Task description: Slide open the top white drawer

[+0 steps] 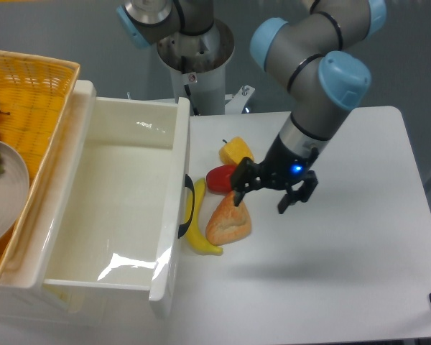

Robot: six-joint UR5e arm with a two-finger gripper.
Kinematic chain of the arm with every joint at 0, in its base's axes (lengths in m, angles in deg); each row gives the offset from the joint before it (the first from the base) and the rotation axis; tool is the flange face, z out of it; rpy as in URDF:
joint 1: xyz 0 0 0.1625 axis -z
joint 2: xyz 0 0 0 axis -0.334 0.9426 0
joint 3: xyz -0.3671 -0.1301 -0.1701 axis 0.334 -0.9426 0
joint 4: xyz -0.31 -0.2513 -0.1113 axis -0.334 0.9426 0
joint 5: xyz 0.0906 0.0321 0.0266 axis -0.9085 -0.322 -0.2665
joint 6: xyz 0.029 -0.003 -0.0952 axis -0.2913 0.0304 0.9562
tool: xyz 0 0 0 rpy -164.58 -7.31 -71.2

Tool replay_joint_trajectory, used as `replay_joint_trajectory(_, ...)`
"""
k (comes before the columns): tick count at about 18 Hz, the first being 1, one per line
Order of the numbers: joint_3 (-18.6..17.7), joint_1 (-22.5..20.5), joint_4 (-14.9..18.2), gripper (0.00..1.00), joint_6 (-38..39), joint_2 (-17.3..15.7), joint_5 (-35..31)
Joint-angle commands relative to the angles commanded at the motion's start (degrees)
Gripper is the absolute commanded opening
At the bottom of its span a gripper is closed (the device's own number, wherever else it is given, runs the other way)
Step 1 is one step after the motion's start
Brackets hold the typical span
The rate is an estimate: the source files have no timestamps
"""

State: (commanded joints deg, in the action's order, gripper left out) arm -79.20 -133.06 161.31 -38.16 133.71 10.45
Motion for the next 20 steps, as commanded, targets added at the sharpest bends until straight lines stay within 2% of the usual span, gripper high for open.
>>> replay_joint_trajectory(2,-0.1,-0.1,-2.0,1.00,-3.2,1.2,-1.7)
replay_joint_trajectory(6,-0.3,-2.3,-2.7,1.00,-14.2,2.4,-5.5)
replay_joint_trajectory(11,-0.6,-2.8,-2.7,1.00,-33.4,4.8,-14.4)
replay_joint_trajectory(20,0.0,-2.7,-6.2,1.00,-40.7,9.0,-20.7)
